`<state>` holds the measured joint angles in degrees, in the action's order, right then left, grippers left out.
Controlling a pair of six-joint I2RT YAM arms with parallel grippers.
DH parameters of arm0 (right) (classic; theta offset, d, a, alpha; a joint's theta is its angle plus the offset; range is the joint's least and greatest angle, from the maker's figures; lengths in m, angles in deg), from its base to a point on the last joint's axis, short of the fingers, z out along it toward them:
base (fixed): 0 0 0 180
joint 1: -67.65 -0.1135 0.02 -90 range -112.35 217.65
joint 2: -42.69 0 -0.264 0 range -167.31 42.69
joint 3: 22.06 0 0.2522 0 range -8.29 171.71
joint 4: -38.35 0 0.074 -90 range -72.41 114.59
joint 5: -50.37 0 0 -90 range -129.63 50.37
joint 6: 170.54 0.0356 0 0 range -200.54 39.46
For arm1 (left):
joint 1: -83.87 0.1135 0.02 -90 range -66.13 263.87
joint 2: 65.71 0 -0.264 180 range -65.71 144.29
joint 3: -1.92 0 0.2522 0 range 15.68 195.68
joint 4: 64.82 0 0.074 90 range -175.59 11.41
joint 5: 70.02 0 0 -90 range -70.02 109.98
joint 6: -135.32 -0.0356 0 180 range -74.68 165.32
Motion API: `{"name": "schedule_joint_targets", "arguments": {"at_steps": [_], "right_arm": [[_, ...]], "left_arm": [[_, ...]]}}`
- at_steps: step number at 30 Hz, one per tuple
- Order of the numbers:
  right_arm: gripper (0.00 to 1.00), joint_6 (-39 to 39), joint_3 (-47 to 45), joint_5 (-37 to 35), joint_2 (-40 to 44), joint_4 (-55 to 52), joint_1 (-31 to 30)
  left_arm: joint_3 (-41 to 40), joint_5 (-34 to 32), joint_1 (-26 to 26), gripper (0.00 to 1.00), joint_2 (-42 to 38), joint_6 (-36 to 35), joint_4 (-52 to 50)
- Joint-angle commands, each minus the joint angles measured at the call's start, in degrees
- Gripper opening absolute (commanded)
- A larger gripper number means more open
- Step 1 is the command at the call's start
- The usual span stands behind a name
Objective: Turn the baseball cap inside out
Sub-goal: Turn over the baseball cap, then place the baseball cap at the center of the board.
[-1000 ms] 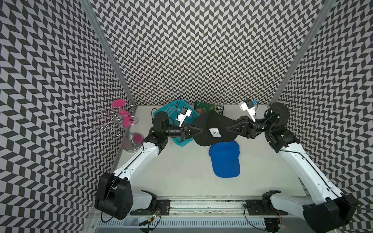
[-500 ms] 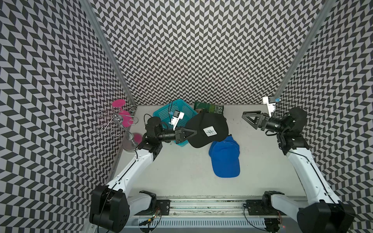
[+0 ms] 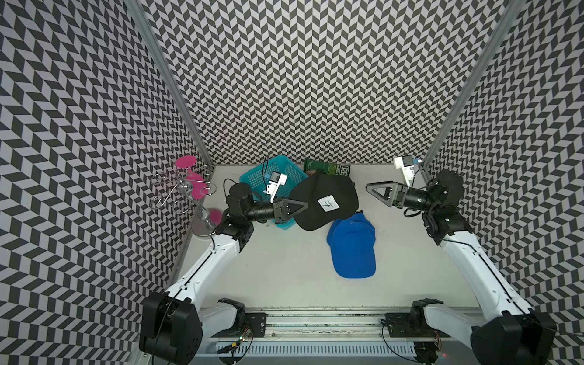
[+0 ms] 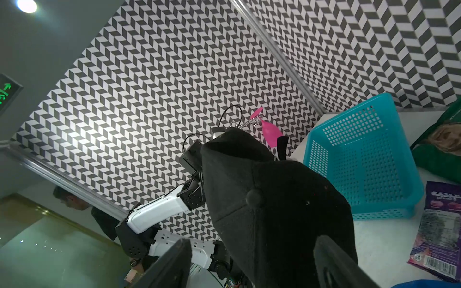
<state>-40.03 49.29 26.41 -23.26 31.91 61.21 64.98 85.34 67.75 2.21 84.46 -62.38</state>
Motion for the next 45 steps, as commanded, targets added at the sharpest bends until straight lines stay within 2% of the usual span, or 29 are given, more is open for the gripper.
{"name": "schedule_joint_targets", "arguments": {"at_steps": [1, 12, 17, 21, 23, 26, 29, 33, 36, 41, 45], "right_arm": [[0.78, -1.47, 2.12, 0.04, -1.84, 2.55, -2.6], [0.55, -3.71, 4.86, 0.25, -5.78, 4.19, -5.48], [0.48, -4.16, 5.61, 0.3, -7.0, 4.57, -6.04], [0.31, -7.36, 5.7, -2.38, -6.12, 2.46, -6.17], [0.24, -11.11, 6.01, -6.08, -5.31, -1.01, -6.73], [0.19, -23.23, 9.46, -17.95, -4.93, -13.36, -11.27], [0.15, -30.63, 10.03, -28.52, -5.54, -18.73, -15.87], [0.13, -36.68, 7.2, -37.14, -6.78, -19.7, -22.75], [0.12, -40.31, 5.53, -41.99, -8.99, -20.13, -29.33], [0.11, -43.43, 1.84, -50.2, -11.48, -16.67, -37.61], [0.11, -44.98, 0.47, -52.11, -13.98, -13.73, -40.34]], "left_arm": [[1.5, 1.04, -0.31, 0.0, -0.16, 0.59, 2.87], [0.49, 1.08, -0.58, 0.0, 0.05, 0.33, 2.25], [0.27, 1.43, -0.66, 0.0, 0.68, 0.26, 2.1], [0.02, -0.32, -0.58, 0.0, 0.99, -2.41, -3.27], [-0.79, -1.48, -0.58, 0.0, 0.84, -2.49, -6.26], [-3.86, -3.01, -0.58, 0.01, -0.81, -0.36, -9.55], [-8.89, -6.28, -0.4, 0.02, -4.55, 3.14, -12.16], [-17.6, -10.53, -0.22, 0.07, -9.83, 9.51, -13.15], [-23.96, -10.66, -0.23, 0.09, -12.39, 13.13, -13.22], [-27.57, -16.44, -0.05, 0.11, -14.55, 9.27, -26.8], [-32.46, -17.11, -0.05, 0.12, -16.22, 11.47, -28.51]]}}
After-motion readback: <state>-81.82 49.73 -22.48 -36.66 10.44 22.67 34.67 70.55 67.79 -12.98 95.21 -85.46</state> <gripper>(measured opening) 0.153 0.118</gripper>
